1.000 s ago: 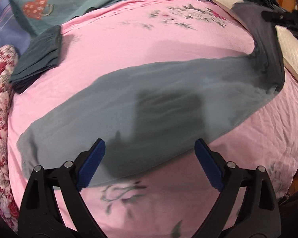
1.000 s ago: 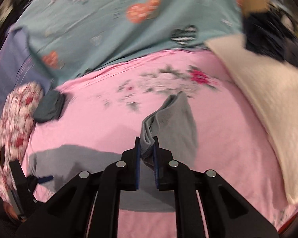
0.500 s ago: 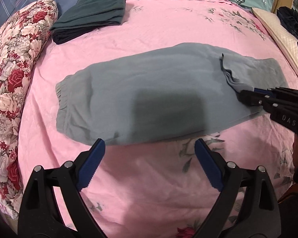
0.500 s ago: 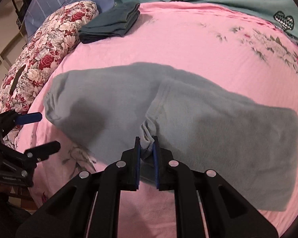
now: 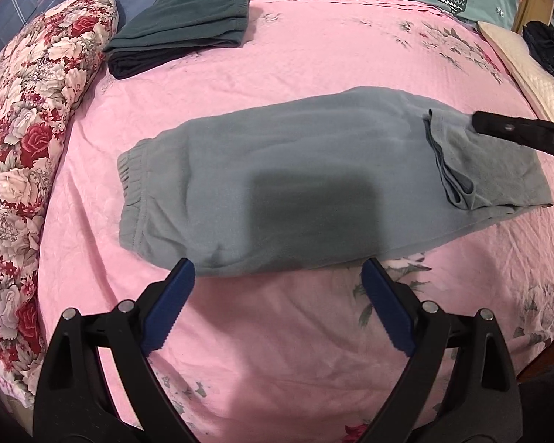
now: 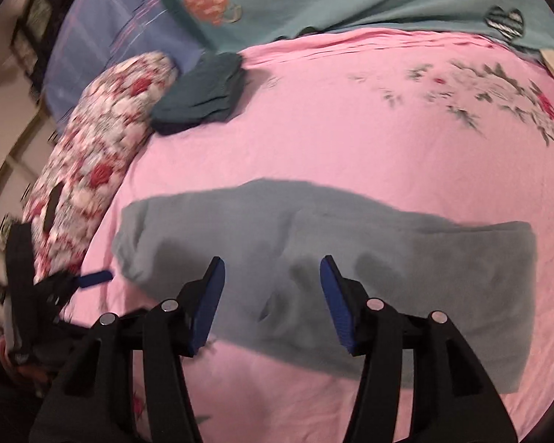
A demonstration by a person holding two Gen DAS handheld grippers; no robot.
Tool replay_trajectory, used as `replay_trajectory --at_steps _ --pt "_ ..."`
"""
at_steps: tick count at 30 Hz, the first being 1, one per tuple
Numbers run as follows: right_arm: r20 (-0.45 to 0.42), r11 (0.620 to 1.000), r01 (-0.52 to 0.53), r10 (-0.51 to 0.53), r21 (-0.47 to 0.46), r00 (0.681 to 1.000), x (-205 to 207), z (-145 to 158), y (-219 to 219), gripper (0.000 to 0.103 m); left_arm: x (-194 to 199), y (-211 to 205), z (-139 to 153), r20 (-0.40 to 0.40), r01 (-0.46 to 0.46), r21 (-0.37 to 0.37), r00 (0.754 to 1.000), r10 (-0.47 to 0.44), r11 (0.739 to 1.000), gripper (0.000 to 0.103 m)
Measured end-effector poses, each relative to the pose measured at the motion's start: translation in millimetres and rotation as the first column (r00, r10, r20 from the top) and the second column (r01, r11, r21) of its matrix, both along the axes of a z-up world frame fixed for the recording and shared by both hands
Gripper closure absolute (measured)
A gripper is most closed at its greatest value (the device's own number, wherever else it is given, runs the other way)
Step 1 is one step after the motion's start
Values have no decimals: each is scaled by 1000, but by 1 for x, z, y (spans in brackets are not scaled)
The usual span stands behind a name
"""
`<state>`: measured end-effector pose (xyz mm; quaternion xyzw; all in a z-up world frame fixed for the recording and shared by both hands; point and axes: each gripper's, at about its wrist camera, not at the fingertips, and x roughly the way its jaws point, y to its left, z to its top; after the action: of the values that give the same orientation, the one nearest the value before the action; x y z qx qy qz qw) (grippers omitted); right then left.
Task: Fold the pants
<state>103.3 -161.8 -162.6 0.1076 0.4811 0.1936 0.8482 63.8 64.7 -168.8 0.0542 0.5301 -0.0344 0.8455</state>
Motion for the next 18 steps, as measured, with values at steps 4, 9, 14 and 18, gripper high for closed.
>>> replay_trajectory --at_steps 4,9,14,18 --pt "-35 997 -9 7 -76 999 24 -30 12 83 -3 4 2 5 1 10 1000 -1 1000 10" --pt "-37 981 -48 42 -187 998 24 -29 34 83 -7 30 11 27 -59 8 998 59 998 10" --pt "31 985 -113 118 -127 993 3 9 64 45 -14 80 12 38 -165 16 986 165 986 10" --pt "64 958 -261 269 -116 961 -12 25 125 45 -22 126 18 65 -247 21 967 245 969 10"
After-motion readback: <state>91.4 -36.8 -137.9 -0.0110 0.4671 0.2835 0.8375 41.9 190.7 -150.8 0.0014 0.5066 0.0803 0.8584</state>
